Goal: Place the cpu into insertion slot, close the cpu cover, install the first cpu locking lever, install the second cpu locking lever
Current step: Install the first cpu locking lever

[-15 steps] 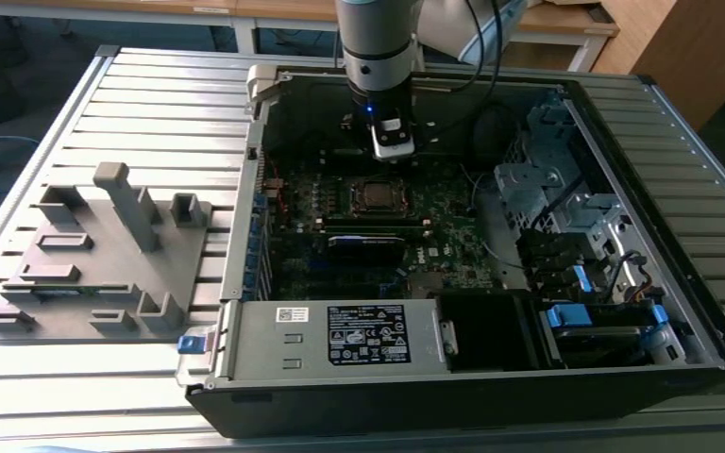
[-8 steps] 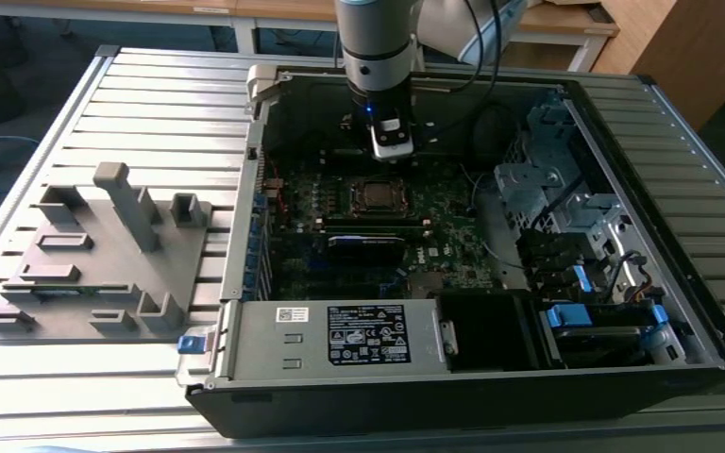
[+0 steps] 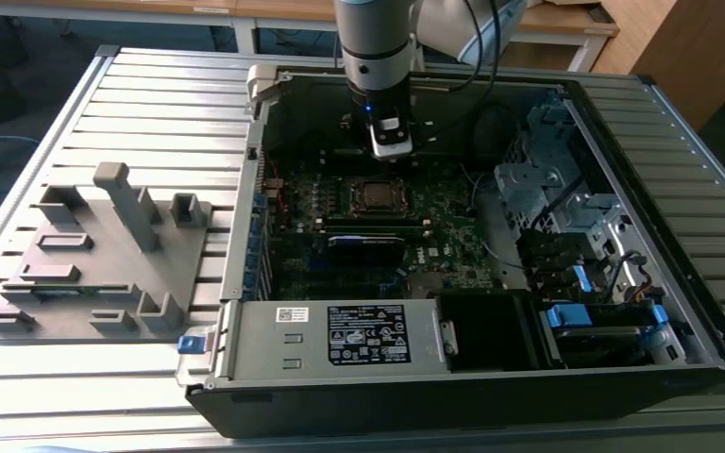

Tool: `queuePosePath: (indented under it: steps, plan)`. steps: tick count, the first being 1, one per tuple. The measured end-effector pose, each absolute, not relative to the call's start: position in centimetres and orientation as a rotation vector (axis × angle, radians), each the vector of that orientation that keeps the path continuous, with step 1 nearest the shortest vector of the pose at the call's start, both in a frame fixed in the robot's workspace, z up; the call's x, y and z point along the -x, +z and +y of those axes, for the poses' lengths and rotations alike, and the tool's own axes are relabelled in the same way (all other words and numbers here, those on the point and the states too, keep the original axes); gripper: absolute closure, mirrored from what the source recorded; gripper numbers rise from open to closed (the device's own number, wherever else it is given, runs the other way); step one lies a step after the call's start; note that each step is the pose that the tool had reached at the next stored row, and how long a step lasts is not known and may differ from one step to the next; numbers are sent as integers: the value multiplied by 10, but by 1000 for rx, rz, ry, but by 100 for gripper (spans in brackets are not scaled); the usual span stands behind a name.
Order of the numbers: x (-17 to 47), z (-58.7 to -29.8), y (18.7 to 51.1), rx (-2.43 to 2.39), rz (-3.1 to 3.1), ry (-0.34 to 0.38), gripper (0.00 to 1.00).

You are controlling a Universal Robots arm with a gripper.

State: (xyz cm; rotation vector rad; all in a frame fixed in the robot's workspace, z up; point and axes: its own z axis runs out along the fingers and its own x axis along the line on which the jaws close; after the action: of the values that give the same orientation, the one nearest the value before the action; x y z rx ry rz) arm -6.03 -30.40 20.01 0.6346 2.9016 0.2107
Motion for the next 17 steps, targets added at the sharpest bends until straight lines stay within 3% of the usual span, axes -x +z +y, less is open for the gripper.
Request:
queuePosePath:
  steps: [17]
  plan:
    - [62, -304, 198, -626, 2895, 183, 89]
